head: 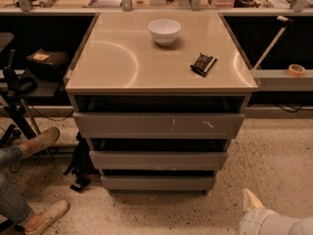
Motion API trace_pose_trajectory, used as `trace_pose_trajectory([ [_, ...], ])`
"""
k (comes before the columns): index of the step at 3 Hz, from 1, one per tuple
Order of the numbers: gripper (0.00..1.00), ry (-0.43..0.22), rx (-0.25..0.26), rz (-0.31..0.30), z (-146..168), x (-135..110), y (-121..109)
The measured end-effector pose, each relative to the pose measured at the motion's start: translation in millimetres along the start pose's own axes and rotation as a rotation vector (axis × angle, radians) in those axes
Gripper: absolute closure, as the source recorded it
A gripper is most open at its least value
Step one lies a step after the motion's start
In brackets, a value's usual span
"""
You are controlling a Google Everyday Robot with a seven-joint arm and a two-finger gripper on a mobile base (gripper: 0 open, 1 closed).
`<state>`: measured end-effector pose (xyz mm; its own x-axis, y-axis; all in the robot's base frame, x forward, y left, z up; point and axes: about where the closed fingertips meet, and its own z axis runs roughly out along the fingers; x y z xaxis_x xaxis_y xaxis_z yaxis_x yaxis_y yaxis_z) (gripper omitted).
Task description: Open bottom drawer
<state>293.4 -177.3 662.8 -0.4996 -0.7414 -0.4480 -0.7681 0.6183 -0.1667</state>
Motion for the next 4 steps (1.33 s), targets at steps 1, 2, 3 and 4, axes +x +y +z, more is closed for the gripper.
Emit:
trace_pose_trajectory([
  [1,0.00,0.000,-0.001,-0.003,0,-1,1],
  [2,0.00,0.009,-0.012,-0.002,31,4,6],
  [3,0.00,-0.026,-0.028,0.042,90,11,-6],
  [4,0.00,-0.090,-0.066,0.109,146,8,-14],
])
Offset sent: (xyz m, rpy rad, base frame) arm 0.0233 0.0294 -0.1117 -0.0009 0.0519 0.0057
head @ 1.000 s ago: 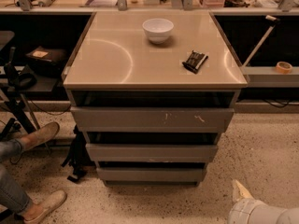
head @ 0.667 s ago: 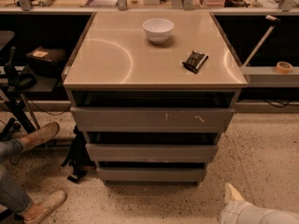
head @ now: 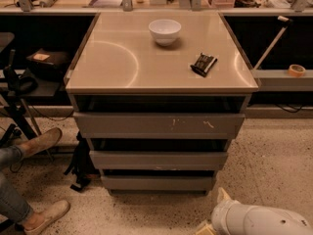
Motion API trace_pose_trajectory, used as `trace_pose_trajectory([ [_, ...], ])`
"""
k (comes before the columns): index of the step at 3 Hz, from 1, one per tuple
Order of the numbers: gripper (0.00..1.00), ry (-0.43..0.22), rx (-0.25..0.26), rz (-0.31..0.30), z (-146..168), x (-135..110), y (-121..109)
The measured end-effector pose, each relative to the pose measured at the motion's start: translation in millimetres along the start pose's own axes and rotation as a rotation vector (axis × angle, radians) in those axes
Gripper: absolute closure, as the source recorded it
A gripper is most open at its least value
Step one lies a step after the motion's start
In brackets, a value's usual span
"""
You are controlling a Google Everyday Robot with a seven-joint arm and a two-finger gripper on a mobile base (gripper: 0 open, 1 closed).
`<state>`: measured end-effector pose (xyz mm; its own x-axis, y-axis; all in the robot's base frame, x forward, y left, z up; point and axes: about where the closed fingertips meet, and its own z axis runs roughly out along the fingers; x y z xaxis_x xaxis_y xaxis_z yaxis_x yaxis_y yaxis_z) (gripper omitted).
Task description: Open bottom drawer
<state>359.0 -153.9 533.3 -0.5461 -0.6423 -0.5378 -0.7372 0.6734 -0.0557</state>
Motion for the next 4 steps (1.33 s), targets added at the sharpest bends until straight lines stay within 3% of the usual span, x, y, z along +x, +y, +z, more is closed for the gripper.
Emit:
trace_pose_trajectory([
  [1,0.00,-0.001,-0.036,0.028,17,10,9],
  [2,0.00,-0.011,-0.011,0.011,14,12,6],
  [3,0.00,-0.047,0.079,-0.026,29,24,-43],
  [4,0.00,-0.047,0.145,-0.009,51,78,-103],
])
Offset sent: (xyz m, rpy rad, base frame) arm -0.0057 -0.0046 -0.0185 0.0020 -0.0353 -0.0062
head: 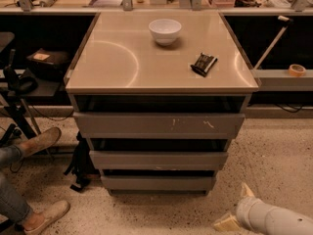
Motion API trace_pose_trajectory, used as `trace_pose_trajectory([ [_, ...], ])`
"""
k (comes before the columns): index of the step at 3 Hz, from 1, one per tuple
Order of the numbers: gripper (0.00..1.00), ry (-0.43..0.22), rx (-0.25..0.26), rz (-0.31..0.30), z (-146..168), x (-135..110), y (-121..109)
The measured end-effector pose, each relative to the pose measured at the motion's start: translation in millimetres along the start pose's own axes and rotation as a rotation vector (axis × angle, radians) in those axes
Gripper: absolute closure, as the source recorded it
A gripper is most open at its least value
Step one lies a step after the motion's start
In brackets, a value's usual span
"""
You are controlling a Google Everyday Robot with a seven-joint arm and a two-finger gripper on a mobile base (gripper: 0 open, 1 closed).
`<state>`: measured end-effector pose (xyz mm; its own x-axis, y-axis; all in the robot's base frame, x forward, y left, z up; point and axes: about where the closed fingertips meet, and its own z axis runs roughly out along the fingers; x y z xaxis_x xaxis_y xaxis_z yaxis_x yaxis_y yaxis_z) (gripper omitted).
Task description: Open bottom drawer
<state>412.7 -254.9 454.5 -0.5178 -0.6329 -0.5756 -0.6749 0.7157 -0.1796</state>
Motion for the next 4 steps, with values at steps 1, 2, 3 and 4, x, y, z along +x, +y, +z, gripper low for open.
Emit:
trace_pose_trajectory([
  [1,0.00,0.062,-0.085,0.060,43,59,-14],
  [2,0.00,0.073,-0.154,0.100,68,73,-8],
  [3,0.00,0.046,-0.182,0.093,73,69,-1],
  [4,0.00,0.014,-0.238,0.053,120,62,20],
])
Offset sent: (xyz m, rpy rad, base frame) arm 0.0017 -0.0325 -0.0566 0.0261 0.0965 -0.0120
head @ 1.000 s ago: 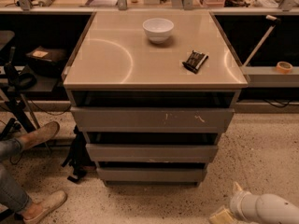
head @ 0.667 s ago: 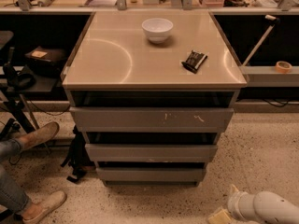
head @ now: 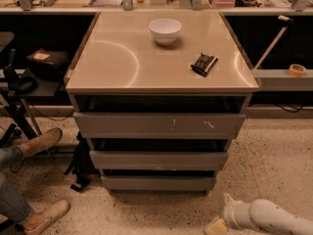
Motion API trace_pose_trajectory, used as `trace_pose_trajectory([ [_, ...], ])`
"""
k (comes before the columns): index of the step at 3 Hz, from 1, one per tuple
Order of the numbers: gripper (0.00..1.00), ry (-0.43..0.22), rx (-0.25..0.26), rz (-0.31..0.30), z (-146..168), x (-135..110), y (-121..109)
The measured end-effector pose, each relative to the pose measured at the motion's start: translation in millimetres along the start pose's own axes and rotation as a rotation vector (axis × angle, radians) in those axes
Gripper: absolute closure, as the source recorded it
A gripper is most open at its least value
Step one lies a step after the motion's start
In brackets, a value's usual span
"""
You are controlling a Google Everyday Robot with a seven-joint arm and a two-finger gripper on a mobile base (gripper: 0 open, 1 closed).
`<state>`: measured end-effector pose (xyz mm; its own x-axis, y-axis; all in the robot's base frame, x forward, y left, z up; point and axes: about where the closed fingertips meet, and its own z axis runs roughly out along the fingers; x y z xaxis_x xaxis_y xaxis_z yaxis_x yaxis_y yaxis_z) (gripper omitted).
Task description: Open bottom drawer
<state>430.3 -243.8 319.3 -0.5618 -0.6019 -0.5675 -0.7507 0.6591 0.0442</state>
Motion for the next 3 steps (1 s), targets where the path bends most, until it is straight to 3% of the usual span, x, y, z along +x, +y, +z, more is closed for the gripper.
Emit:
trace_pose_trajectory([
  [1,0.00,0.006,-0.051,-0.014,84,-4,14],
  [2,0.00,0.006,-0.050,-0.014,84,-4,13],
  [3,0.00,-0.058,-0.026,0.004,90,-14,-5],
])
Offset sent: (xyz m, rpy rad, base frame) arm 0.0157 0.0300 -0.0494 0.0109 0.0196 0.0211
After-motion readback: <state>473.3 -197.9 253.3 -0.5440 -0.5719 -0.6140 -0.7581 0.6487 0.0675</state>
